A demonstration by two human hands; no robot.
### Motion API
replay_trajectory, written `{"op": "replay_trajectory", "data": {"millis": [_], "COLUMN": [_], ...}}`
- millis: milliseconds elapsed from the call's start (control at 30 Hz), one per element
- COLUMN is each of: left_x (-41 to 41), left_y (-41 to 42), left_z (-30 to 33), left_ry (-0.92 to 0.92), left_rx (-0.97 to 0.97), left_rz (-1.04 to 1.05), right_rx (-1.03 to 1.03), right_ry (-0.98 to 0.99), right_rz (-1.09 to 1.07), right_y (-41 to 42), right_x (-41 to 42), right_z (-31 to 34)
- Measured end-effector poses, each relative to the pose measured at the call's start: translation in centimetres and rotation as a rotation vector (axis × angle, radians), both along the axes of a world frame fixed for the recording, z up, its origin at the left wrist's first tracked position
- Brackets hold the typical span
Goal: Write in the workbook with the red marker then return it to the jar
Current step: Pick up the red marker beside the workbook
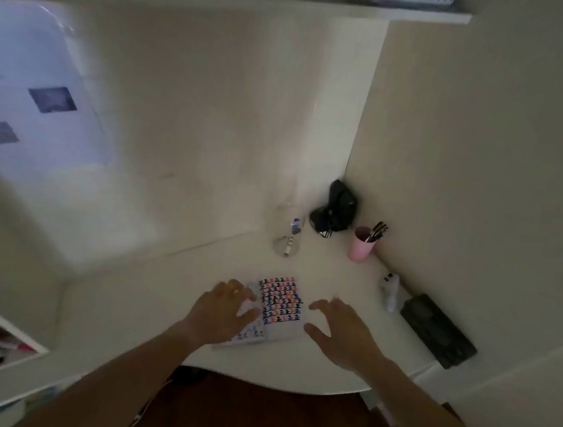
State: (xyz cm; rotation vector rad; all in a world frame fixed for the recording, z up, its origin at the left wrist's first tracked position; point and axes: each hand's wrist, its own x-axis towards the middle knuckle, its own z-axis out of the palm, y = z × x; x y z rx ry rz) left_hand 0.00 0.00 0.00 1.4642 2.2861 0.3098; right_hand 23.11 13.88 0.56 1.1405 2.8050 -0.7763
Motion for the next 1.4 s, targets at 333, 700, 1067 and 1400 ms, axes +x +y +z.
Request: {"op": "replay_trajectory", "data": {"millis": [333,700,1067,1400], "left_x": [-0.9,-0.5,-0.3,2.0], "left_y": [5.0,6.9,6.7,4.0], "left_z": [-16.1,-29.1,-29.8,-28.7], "left_ry": [0.226,0.350,0.353,0.375], "left_rx": [0.039,0.237,0.308,0.406], "left_rz": [-0.116,-0.015,0.030,0.130], "right_rx": [0.111,0.402,0.640,0.515], "right_ry": [-0.170,-0.099,0.378,0.582], "right_rz": [-0.014,-0.085,0.002,-0.173], "right_y": [7.5,9.5,9.3,6.5], "right_x": [-1.1,-2.0,-1.0,0.8], "right_z": [-15.5,-28.5,-30.8,-28.9]}}
